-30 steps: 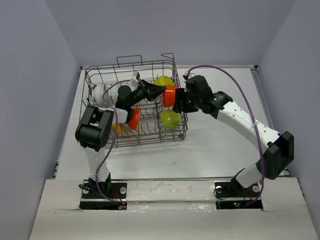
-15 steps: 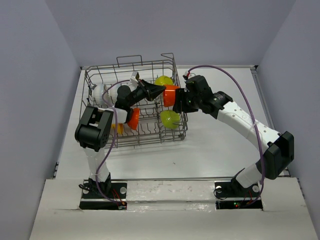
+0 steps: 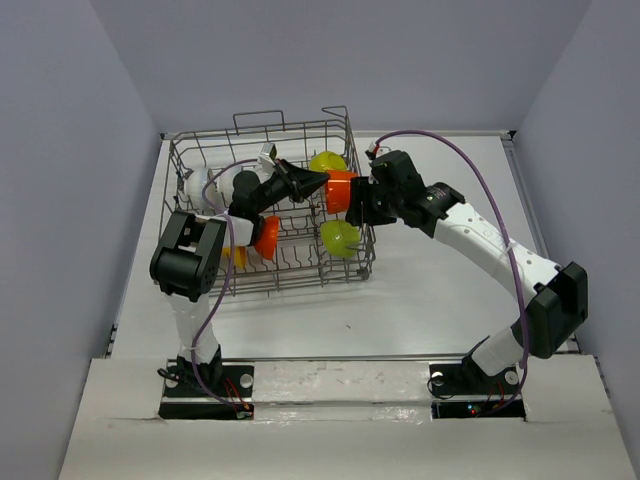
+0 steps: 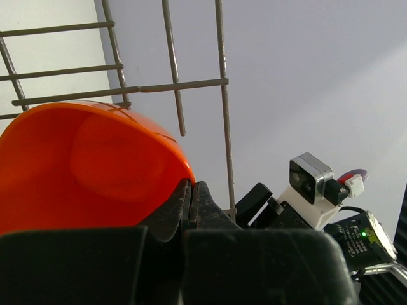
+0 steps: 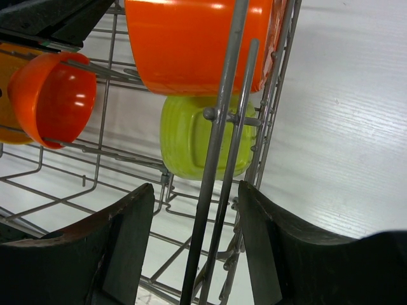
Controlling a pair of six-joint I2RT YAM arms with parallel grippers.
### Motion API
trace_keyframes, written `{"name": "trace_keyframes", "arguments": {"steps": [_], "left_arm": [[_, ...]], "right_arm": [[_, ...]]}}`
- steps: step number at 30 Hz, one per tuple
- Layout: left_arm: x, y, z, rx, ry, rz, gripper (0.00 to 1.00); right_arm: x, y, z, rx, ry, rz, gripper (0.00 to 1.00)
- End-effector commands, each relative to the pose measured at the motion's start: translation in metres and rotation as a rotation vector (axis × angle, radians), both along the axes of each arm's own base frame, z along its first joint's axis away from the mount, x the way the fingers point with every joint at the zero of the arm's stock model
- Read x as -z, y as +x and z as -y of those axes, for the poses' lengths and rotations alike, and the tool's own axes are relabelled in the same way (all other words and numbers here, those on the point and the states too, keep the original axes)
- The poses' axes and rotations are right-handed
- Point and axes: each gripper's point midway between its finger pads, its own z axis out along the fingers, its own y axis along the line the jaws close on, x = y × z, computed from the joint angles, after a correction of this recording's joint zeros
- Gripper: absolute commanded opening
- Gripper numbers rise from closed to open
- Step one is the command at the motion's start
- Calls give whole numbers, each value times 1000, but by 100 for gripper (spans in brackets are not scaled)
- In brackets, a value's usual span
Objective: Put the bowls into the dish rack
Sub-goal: Place the upside down bowl on the dish rack.
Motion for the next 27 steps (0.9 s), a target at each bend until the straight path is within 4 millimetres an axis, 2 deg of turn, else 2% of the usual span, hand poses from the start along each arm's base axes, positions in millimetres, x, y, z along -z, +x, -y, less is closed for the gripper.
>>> {"name": "trace_keyframes", "arguments": {"steps": [1, 27], "left_arm": [[-113, -65, -25, -6, -173, 743, 0], [-85, -35, -19, -11, -104, 661, 0]], "right_arm": [[-16, 8, -10, -17, 21, 46, 61], [-12, 10, -13, -20, 18, 36, 61]]}}
